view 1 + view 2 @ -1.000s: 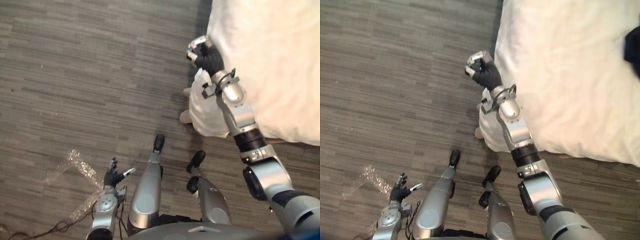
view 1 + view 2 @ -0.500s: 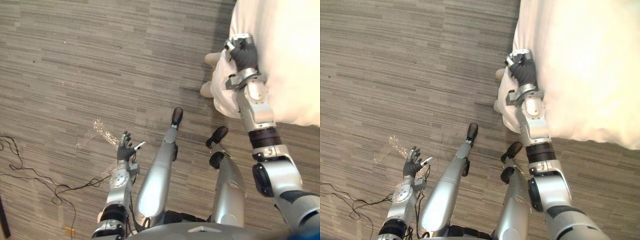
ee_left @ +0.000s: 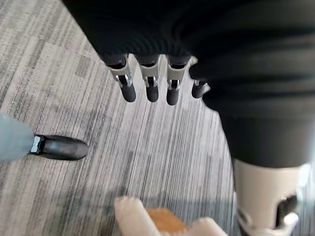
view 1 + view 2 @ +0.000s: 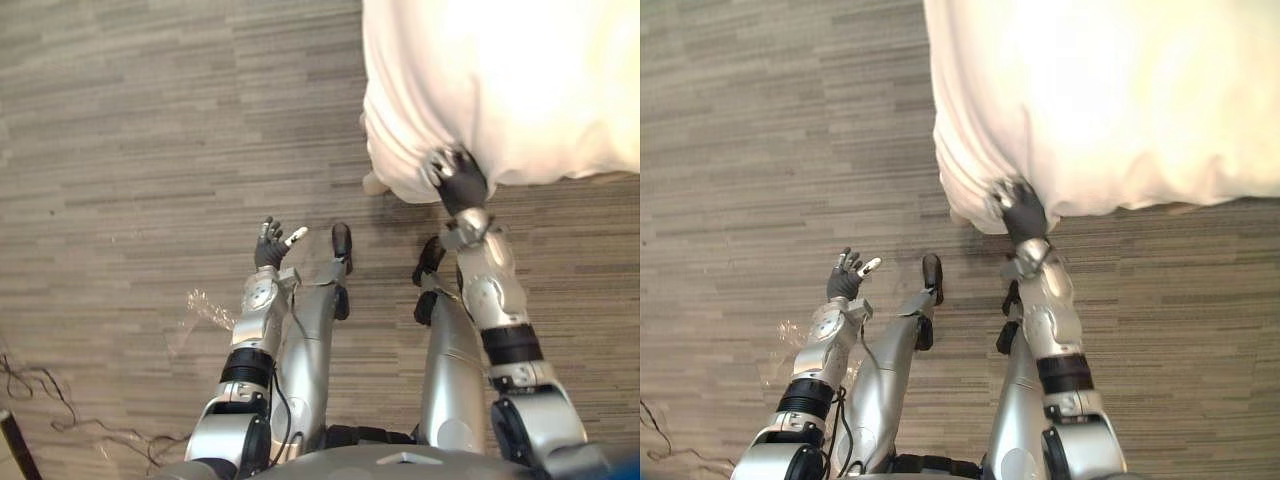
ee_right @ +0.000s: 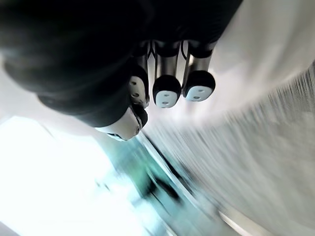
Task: Tidy the bed and pick cloth on bed and put in laundry
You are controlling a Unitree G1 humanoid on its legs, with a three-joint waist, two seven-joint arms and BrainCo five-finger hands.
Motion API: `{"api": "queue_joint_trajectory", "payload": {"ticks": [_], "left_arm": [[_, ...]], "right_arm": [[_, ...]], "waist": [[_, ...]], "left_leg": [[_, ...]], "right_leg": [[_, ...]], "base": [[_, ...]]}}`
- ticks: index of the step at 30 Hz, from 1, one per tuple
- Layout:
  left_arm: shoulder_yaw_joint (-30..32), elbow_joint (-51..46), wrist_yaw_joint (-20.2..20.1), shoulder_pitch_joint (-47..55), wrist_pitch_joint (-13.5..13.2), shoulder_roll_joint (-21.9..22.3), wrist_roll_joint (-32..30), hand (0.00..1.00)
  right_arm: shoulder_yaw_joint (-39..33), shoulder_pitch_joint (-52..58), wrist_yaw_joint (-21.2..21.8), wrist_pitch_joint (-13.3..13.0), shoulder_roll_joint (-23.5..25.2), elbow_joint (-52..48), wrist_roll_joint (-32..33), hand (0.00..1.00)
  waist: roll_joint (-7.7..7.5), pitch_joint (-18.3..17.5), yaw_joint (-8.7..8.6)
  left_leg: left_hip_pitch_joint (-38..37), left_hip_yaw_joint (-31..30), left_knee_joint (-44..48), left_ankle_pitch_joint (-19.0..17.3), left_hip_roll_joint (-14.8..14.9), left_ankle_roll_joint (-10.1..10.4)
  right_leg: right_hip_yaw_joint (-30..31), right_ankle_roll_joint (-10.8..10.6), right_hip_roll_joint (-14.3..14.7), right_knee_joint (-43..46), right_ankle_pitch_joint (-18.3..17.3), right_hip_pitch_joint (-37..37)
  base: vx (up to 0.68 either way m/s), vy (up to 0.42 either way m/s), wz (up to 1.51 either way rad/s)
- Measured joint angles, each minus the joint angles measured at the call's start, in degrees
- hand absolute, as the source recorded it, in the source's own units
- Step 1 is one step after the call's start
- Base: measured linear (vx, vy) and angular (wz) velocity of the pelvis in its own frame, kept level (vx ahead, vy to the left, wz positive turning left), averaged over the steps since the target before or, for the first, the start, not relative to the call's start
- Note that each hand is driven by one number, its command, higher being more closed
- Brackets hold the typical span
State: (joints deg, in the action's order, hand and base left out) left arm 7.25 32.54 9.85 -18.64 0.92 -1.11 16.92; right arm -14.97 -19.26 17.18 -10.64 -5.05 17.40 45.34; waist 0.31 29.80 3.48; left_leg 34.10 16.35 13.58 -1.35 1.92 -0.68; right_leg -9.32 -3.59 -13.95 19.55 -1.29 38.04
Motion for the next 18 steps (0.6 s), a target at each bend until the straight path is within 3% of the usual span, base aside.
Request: {"api": "queue_joint_trajectory", "payload": {"ticks": [3, 6, 10, 13, 15, 18], "left_arm": [[0.0, 3.0, -0.3, 0.4, 0.2, -0.4, 0.0, 0.0], [0.1, 5.3, -1.8, 0.5, 1.0, -0.6, 0.0, 0.0], [0.1, 7.6, -6.0, 2.1, 1.0, -1.3, -0.1, 0.0], [0.1, 7.6, -7.9, 3.2, 1.0, -1.9, -0.1, 0.0], [0.1, 7.6, -8.9, 4.5, 1.4, -2.3, -0.5, 0.0], [-0.3, 7.6, -9.5, 5.3, 2.9, -2.2, -0.7, 0.0]], "right_arm": [[-9.0, 5.6, 1.0, -1.8, -2.4, 2.6, 4.7, 1.0], [-12.8, 10.2, 2.9, -2.3, -3.0, 2.7, 5.1, 1.0], [-16.4, 13.5, 5.4, -2.6, -2.9, 1.5, 6.3, 1.0], [-16.3, 13.4, 7.8, -3.4, -2.9, -4.7, 8.4, 1.0], [-14.9, 12.8, 10.3, -3.6, -2.9, -15.5, 8.6, 1.0], [-11.9, 10.3, 12.3, -3.3, -3.1, -23.6, 9.7, 1.0]], "waist": [[-0.5, -0.3, -2.72], [-0.83, -1.5, -3.47], [-0.92, -6.9, -4.14], [-0.77, -9.0, -4.01], [-0.77, -10.6, -3.88], [-0.71, -10.6, -3.84]], "left_leg": [[-5.6, 3.1, -2.0, -0.9, 0.2, 0.0], [-10.7, 5.0, -3.8, -1.4, 0.7, 0.6], [-16.9, 5.8, -6.6, -1.3, 1.2, 1.1], [-19.6, 5.9, -7.8, -1.6, 1.2, 1.7], [-20.5, 5.6, -8.5, -1.6, 1.2, 1.7], [-21.2, 5.3, -8.5, -1.7, 1.2, 1.8]], "right_leg": [[2.1, -0.6, 0.5, -2.2, 0.5, -4.0], [2.8, -0.5, 1.5, -3.4, 0.4, -7.6], [2.0, -0.2, 2.3, -3.5, -1.5, -12.1], [1.6, -0.3, 2.4, -3.5, -2.6, -14.3], [1.1, -0.4, 2.4, -3.5, -3.0, -15.1], [0.4, -0.5, 2.2, -3.5, -3.3, -16.0]], "base": [[0.1, 0.026, -0.5], [0.14, -0.007, -0.44], [0.23, -0.042, -0.16], [0.13, -0.006, -0.01], [0.1, 0.01, 0.05], [0.07, 0.015, 0.08]]}}
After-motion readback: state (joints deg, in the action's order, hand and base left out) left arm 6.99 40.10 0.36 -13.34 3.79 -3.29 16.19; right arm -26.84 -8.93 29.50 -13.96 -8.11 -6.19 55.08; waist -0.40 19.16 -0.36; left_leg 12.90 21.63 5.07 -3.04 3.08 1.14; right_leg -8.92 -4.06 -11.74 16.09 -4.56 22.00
